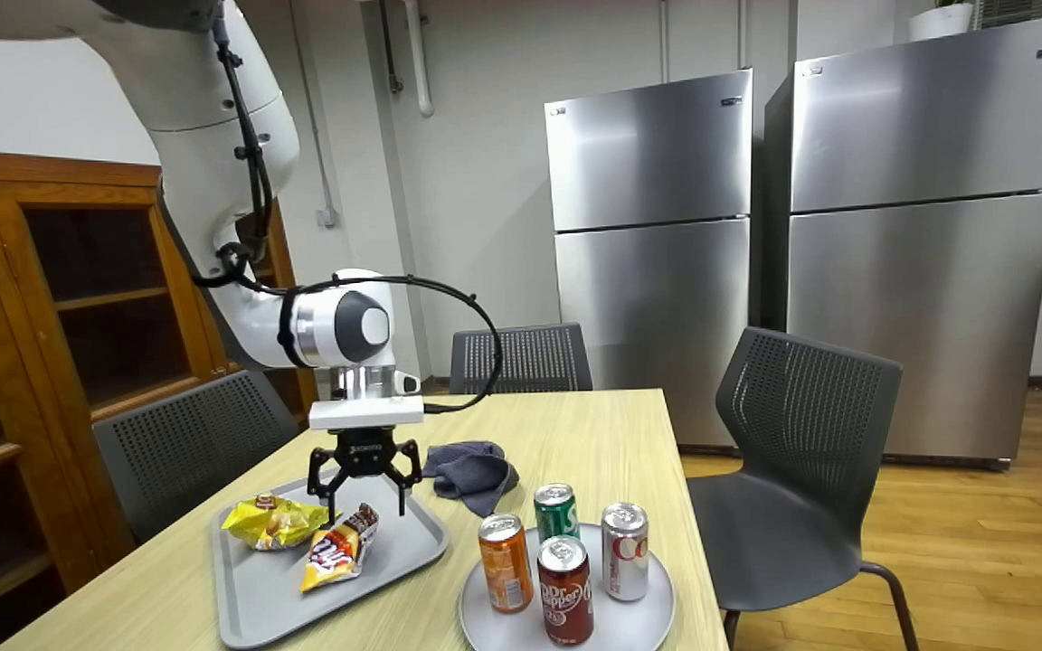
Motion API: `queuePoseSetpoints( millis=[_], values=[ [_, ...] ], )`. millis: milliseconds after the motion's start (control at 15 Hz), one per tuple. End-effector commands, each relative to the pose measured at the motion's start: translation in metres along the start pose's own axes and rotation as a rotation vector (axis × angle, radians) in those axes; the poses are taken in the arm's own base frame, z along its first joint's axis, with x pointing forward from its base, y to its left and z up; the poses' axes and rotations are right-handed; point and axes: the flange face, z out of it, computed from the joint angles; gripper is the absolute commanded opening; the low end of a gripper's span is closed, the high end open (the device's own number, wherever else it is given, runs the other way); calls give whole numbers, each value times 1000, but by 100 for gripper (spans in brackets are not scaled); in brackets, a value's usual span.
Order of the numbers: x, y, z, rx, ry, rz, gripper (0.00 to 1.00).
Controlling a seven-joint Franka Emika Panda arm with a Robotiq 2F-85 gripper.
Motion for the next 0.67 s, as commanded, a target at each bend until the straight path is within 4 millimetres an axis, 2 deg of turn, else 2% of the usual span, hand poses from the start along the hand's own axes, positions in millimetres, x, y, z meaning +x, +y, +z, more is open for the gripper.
queuePoseSetpoints(
  millis=[0,333,400,467,600],
  values=[
    [-6,1,3,1,2,-17,100],
    [-5,0,7,7,-5,-22,100],
    [-5,0,8,5,-7,-24,75],
    [-4,0,8,8,-8,-26,74],
    [-4,0,7,17,-5,-28,58]
  ],
)
